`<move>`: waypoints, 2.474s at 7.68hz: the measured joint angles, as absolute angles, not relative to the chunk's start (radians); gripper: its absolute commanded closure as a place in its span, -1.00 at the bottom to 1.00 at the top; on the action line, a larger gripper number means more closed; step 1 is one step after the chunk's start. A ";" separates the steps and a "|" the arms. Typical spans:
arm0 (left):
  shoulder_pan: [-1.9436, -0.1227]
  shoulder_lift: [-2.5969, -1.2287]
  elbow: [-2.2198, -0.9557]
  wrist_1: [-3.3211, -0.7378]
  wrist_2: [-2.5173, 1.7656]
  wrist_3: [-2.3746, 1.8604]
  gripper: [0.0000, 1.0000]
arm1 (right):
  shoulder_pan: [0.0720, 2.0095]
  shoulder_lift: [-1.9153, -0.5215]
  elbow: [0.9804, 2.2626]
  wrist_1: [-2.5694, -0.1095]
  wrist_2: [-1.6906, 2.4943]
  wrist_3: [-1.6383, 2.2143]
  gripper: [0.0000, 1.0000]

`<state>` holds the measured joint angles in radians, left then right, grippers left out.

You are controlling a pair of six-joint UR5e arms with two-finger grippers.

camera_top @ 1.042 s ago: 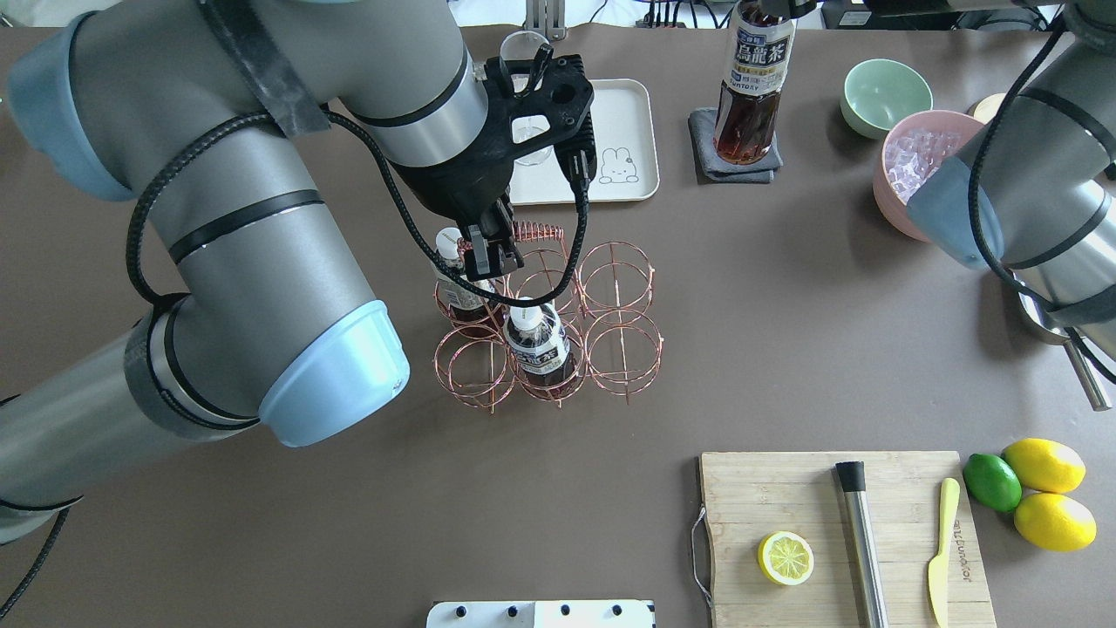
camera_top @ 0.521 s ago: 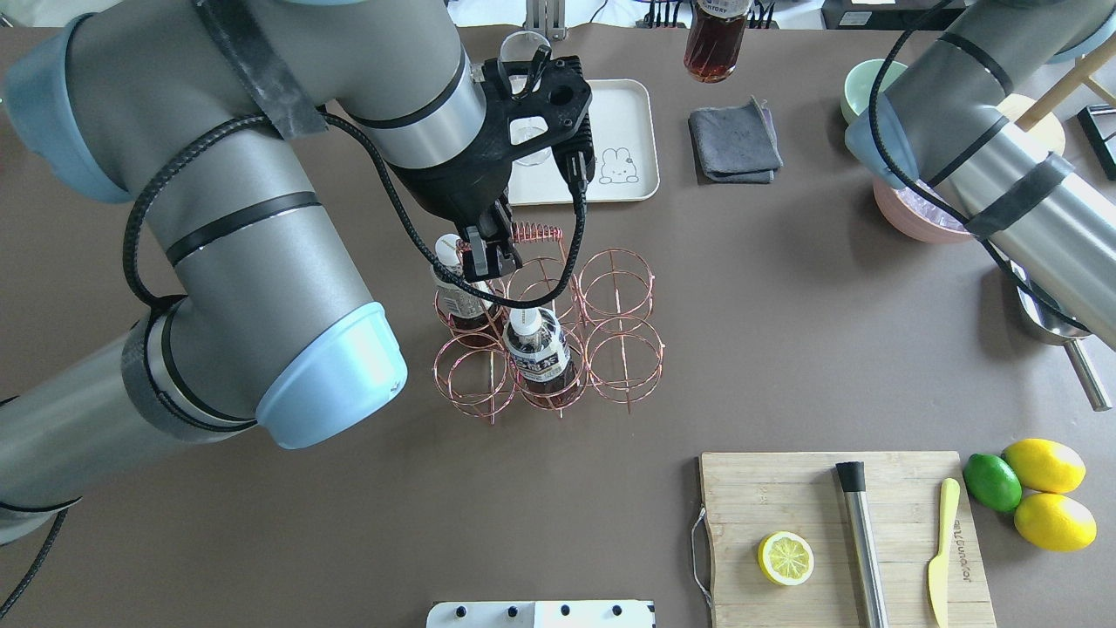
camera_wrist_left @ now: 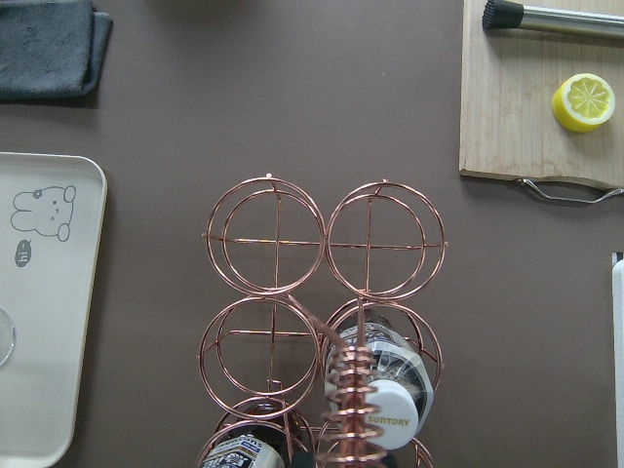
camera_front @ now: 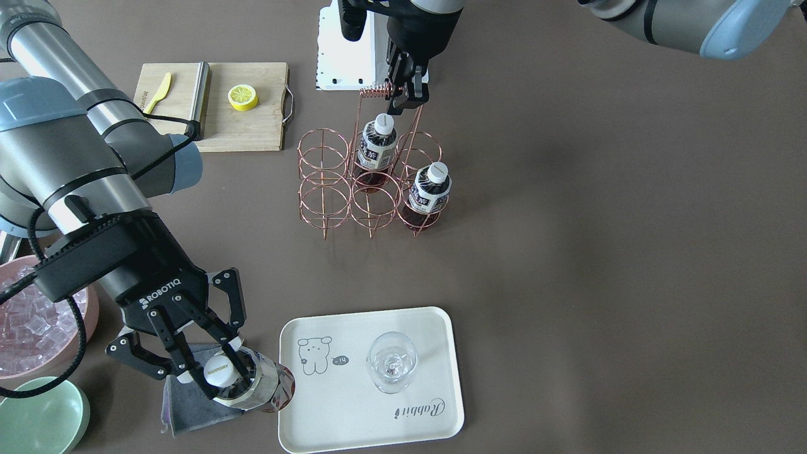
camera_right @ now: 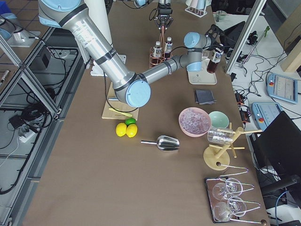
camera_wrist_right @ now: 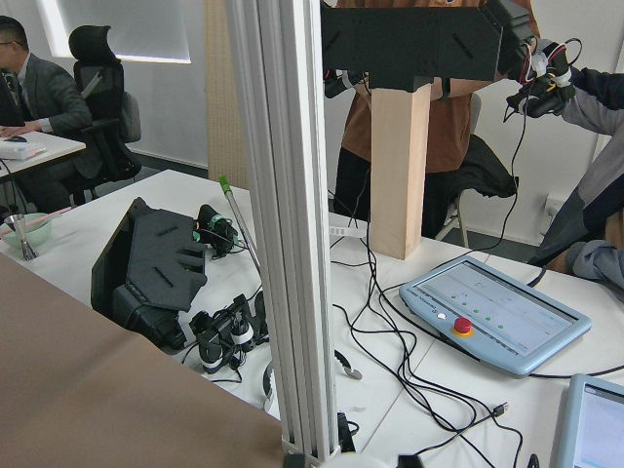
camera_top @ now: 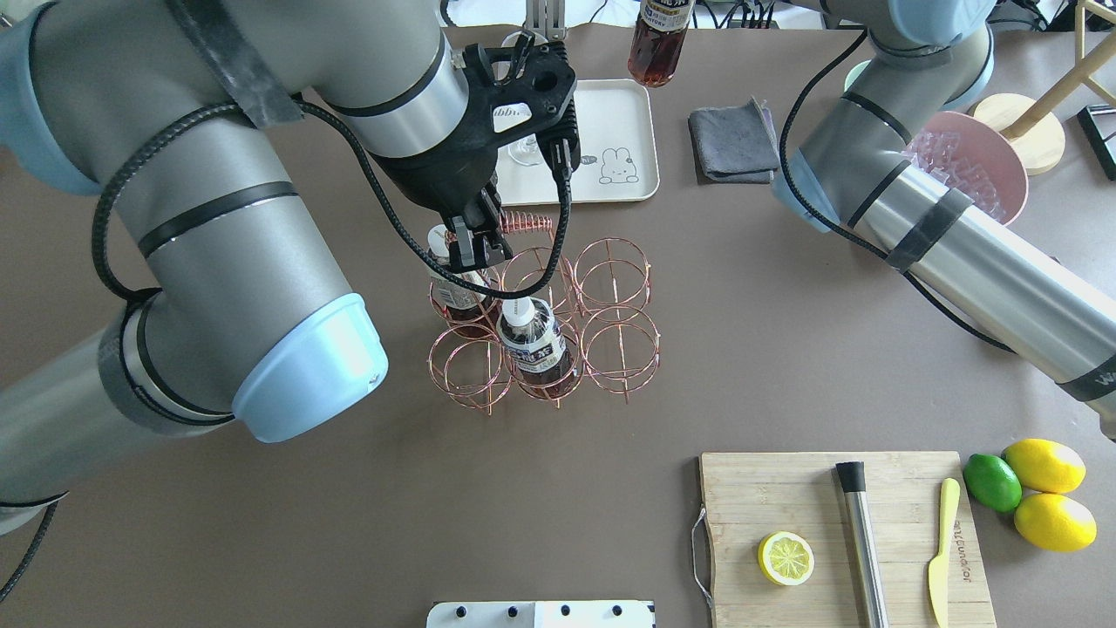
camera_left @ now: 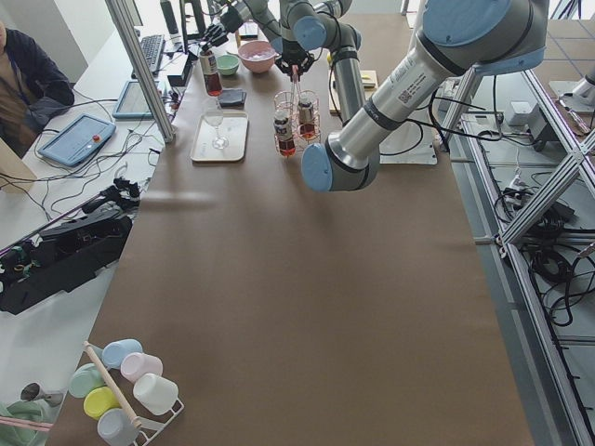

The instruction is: Take tea from basket to plate

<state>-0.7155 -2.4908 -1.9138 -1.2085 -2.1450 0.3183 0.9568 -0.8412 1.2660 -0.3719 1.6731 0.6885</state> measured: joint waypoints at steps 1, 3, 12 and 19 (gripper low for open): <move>-0.740 -2.480 -1.930 -1.203 -2.149 0.320 1.00 | 0.929 -0.840 1.255 -0.350 1.629 0.700 1.00; -0.806 -2.466 -1.961 -1.164 -2.162 0.336 1.00 | 0.861 -0.834 1.201 -0.280 1.524 0.717 1.00; -1.261 -2.252 -1.834 -1.097 -2.327 0.955 1.00 | 0.761 -0.824 1.099 -0.247 1.456 0.720 -0.99; -1.486 -2.168 -1.579 -1.096 -2.331 1.342 1.00 | 0.752 -0.820 1.116 -0.255 1.454 0.734 -1.00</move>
